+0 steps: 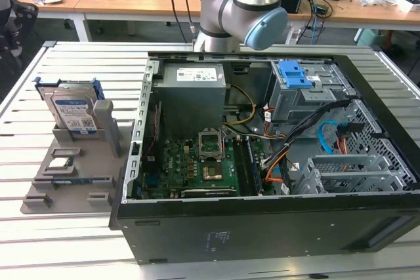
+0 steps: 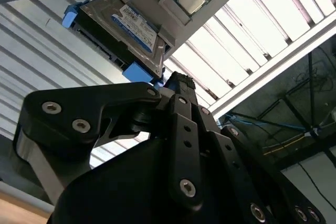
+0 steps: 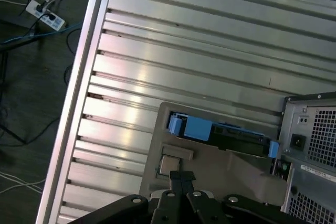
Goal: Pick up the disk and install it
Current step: 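Pick up the disk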
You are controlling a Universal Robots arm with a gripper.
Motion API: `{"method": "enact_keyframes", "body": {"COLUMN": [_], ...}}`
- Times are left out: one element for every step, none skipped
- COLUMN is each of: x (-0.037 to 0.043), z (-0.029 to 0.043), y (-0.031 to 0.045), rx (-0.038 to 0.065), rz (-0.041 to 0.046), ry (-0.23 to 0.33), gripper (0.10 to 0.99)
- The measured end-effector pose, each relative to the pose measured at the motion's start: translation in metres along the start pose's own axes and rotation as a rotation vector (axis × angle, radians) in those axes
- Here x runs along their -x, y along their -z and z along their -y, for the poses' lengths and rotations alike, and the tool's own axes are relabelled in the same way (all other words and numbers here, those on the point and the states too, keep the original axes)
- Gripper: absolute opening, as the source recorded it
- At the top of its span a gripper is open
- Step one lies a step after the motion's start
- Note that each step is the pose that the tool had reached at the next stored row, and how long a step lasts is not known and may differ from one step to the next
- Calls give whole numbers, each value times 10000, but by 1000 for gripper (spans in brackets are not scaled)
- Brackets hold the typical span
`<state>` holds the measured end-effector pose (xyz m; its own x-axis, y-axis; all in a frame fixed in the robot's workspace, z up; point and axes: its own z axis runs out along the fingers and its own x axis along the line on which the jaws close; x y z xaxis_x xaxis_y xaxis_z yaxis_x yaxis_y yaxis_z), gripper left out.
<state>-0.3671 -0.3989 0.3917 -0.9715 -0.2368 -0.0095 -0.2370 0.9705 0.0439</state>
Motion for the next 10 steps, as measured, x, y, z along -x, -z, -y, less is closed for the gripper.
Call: {"method": "enact_keyframes", "body": {"x": [0, 0, 0, 0, 0, 0, 0, 0, 0, 0], "z": [0, 0, 0, 0, 0, 0, 0, 0, 0, 0], "y": [0, 0, 0, 0, 0, 0, 0, 0, 0, 0], "rx": [2, 2, 4, 6, 7, 9, 10, 12, 13, 15], "rz": [-7, -12, -20, -29, -35, -41, -49, -54, -58, -70], "ry": [154, 265, 456, 656, 797, 916, 1103, 1216, 1334, 1568], "gripper": [106, 106, 106, 106, 106, 106, 106, 106, 106, 106]}}
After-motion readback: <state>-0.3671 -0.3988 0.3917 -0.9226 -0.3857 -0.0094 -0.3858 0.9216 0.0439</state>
